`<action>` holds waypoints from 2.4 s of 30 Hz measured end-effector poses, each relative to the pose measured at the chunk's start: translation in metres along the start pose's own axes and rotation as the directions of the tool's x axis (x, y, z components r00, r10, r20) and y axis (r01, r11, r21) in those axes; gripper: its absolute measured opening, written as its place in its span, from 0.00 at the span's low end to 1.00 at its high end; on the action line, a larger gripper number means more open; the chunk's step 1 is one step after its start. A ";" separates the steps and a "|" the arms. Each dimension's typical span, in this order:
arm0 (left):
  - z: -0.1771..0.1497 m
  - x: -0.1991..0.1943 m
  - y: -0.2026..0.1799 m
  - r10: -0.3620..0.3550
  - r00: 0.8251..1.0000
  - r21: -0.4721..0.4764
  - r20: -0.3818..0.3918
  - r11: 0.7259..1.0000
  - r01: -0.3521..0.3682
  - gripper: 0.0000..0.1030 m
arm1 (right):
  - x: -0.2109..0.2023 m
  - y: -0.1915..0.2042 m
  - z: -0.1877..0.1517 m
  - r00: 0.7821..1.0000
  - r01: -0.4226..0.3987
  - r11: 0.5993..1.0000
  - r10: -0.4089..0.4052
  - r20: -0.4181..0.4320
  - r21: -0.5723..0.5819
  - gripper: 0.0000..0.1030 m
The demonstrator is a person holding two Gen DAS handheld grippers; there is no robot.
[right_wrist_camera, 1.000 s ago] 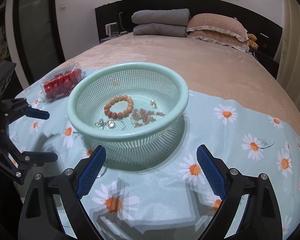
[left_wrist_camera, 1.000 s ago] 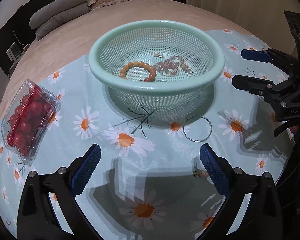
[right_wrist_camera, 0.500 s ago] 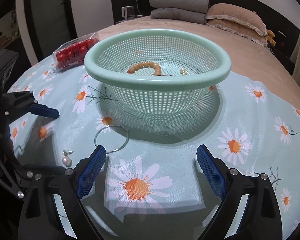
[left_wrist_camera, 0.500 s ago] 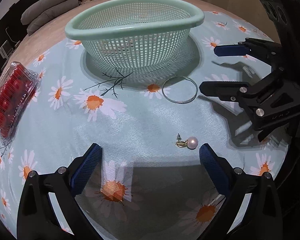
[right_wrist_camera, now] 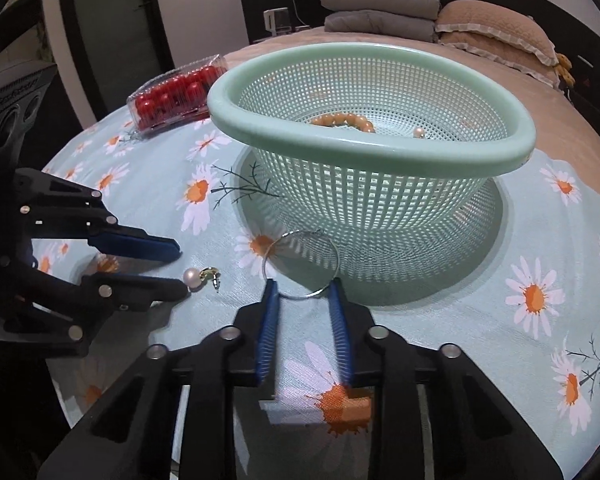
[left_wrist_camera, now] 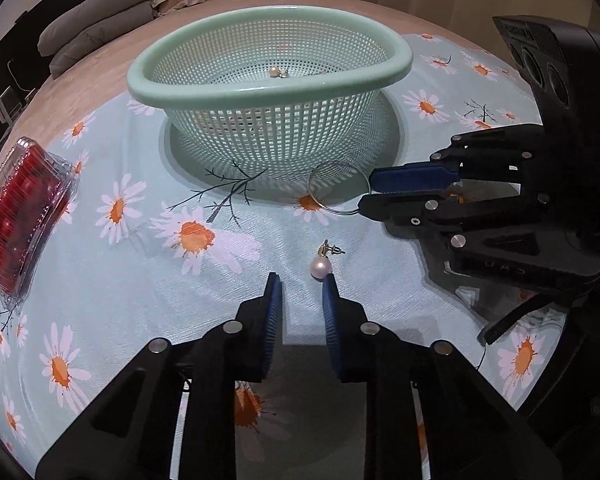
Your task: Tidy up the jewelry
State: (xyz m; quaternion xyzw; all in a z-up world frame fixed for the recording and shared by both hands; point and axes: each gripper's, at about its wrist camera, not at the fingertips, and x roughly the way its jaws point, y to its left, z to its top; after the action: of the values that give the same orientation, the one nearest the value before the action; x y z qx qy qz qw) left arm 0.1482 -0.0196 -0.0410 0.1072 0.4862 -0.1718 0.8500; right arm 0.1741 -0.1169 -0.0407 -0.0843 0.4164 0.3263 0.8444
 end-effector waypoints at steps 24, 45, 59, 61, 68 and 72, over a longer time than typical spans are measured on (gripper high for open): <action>0.019 0.011 0.004 -0.040 0.999 0.011 0.023 0.999 0.039 0.44 | 0.013 -0.016 0.018 0.997 0.069 0.997 -0.069 -0.021 0.033 0.43; 0.019 -0.018 0.033 -0.008 1.000 -0.044 0.019 0.999 0.009 0.11 | -0.079 -0.053 0.007 0.990 0.125 0.988 -0.129 0.051 0.088 0.02; 0.055 -0.065 0.054 0.051 0.994 -0.036 0.098 0.998 -0.048 0.11 | -0.127 -0.059 0.048 0.973 0.187 0.981 -0.193 0.127 0.057 0.02; 0.062 -0.069 0.055 0.048 0.993 -0.031 0.109 0.999 -0.045 0.11 | -0.127 -0.058 0.053 0.973 0.187 0.981 -0.192 0.129 0.045 0.02; 0.089 -0.080 0.059 0.060 0.988 -0.010 0.141 0.998 -0.059 0.11 | -0.126 -0.061 0.064 0.972 0.192 0.981 -0.194 0.135 0.026 0.02; 0.097 -0.082 0.063 0.065 0.987 -0.005 0.145 0.998 -0.065 0.11 | -0.121 -0.068 0.061 0.971 0.200 0.979 -0.203 0.125 0.034 0.04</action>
State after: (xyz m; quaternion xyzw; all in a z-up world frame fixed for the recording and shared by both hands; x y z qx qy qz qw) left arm 0.2112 0.0195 0.0798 0.1101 0.4194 -0.1511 0.8884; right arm 0.2026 -0.2024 0.0818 -0.0960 0.3542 0.2390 0.8990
